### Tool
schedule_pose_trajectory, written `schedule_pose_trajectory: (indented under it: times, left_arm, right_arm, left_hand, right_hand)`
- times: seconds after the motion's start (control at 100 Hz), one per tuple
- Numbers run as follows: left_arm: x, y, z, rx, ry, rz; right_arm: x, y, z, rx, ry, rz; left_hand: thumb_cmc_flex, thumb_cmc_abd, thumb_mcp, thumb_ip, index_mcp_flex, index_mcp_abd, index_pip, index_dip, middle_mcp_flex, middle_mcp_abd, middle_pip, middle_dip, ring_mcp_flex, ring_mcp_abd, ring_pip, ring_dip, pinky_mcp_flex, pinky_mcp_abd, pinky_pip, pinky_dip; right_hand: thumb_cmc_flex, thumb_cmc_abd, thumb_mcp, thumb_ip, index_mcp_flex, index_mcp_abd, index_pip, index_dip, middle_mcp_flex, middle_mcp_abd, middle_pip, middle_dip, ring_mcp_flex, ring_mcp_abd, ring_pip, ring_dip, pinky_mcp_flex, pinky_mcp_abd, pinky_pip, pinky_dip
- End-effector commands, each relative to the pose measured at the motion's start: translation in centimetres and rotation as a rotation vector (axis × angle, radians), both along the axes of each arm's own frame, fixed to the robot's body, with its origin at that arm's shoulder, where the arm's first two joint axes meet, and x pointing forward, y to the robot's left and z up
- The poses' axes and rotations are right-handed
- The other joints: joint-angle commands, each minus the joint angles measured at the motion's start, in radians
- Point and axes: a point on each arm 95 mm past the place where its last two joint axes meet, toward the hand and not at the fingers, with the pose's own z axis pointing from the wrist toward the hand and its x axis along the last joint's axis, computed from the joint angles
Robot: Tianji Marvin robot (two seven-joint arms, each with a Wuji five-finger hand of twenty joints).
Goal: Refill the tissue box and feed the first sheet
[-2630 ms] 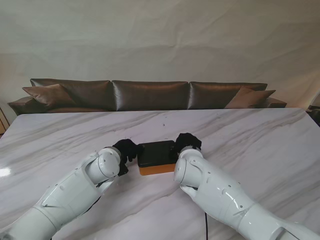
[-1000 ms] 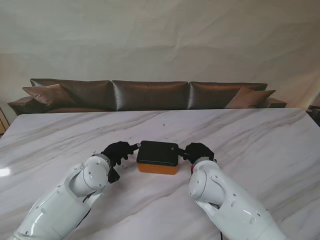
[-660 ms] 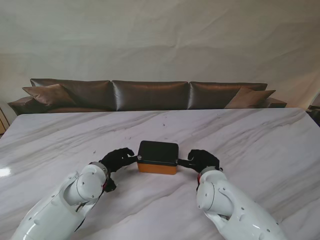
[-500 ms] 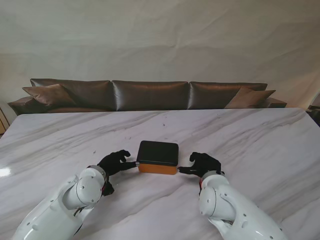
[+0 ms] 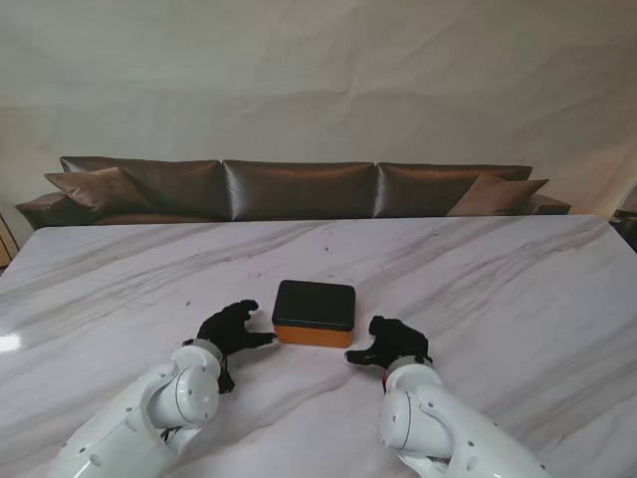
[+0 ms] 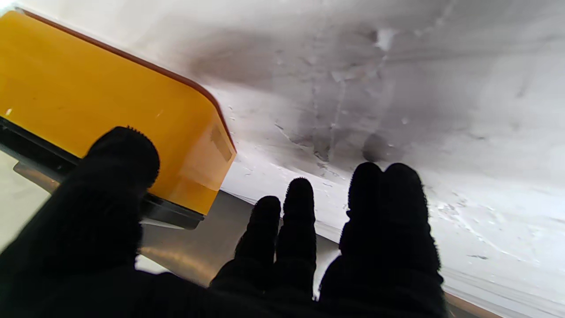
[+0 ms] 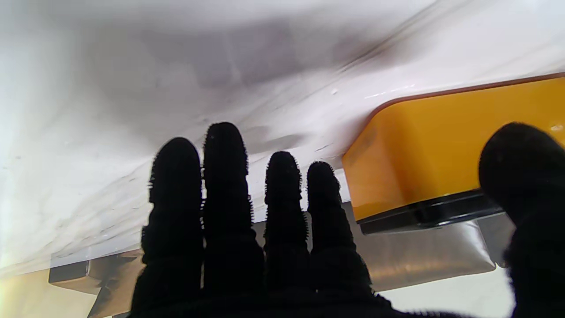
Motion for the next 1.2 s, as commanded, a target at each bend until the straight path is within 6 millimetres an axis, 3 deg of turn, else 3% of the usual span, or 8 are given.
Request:
schedule_pose_trajectory:
  times: [0.0,0.39,0.49,0.71,0.88,1.19]
  left_arm:
    - [-0.2,-0.9,-0.3,-0.017,0.023,-0.022]
    - [0.5,-2.8,-0.7,-0.061,0.06,-0.071]
    - [0.7,-3.2,-0.8,-0.072,0.066,-0.082]
    - [0.6,-4.3,-0.7,-0.121,0.047,-0.118]
    - [0.5,-5.1,-0.1,-0.15,0.024,-0.14]
    - [-0.1,-5.8,1.5,-0.186,-0.021,-0.169]
  right_arm:
    - [-0.2,1.0,0.1,0.018,0.014,0.009]
    - [-0.2,3.8,-0.3,0.043,0.015,0.008]
    - [-0.2,4.5,-0.4,0.062,0.015,0.0]
    - [-0.5,5.7,-0.4,0.123,0.004,-0.028]
    - [-0.8,6.4,0.1,0.183,-0.03,-0.045]
    - [-1.4,6.8,1.8,0.257,-0.135,-0.052]
  left_hand:
    - [-0.032,-0.039,0.03,-0.029,-0.024,0.02,0.046,0.013,-0.026,-0.019,0.023,-0.013,0.005,0.013,-0.016,-0.034,-0.006,-0.024,-0.001,0.007]
    - [-0.031,-0.04,0.035,-0.029,-0.015,0.017,0.102,0.025,0.012,-0.008,0.027,-0.013,0.033,0.014,-0.005,-0.032,0.015,-0.029,0.008,0.004]
    - [-0.028,-0.043,0.042,-0.029,0.002,0.01,0.113,0.025,0.036,-0.022,0.03,-0.013,0.044,0.012,0.001,-0.03,0.022,-0.03,0.013,0.003]
    - [-0.018,-0.077,0.152,-0.026,0.096,-0.064,0.181,0.045,0.172,-0.067,0.036,-0.008,0.106,0.001,0.016,-0.028,0.077,-0.046,0.052,-0.011]
    - [-0.004,-0.08,0.21,-0.025,0.167,-0.123,0.253,0.087,0.268,-0.096,0.054,0.003,0.163,-0.009,0.036,-0.025,0.115,-0.053,0.079,-0.03]
    - [0.004,-0.03,0.216,-0.02,0.316,-0.176,0.338,0.139,0.439,-0.09,0.092,0.021,0.266,-0.016,0.068,-0.022,0.168,-0.062,0.121,-0.041]
  right_hand:
    - [0.015,-0.037,0.004,0.01,-0.009,0.024,0.014,-0.008,-0.019,0.007,0.024,-0.019,-0.006,-0.014,0.013,-0.004,-0.003,-0.033,-0.003,0.01]
    - [0.063,-0.044,-0.011,0.005,0.028,0.021,0.039,-0.014,0.017,0.012,0.049,-0.019,0.026,-0.01,0.037,-0.003,0.016,-0.036,0.005,0.009]
    - [0.071,-0.045,-0.015,0.002,0.037,0.013,0.046,-0.014,0.026,0.011,0.052,-0.019,0.03,-0.009,0.041,-0.003,0.02,-0.035,0.011,0.009]
    - [0.148,-0.061,-0.041,-0.01,0.067,-0.02,0.071,-0.01,0.052,-0.003,0.063,-0.014,0.046,-0.009,0.062,-0.001,0.024,-0.029,0.031,0.01]
    - [0.213,-0.077,-0.063,-0.006,0.156,-0.106,0.088,-0.005,0.082,-0.012,0.075,-0.003,0.065,-0.011,0.073,-0.002,0.034,-0.029,0.049,0.011]
    - [0.253,-0.081,-0.091,-0.008,0.306,-0.196,0.103,0.008,0.153,-0.025,0.081,0.008,0.119,-0.013,0.084,-0.005,0.068,-0.027,0.071,0.01]
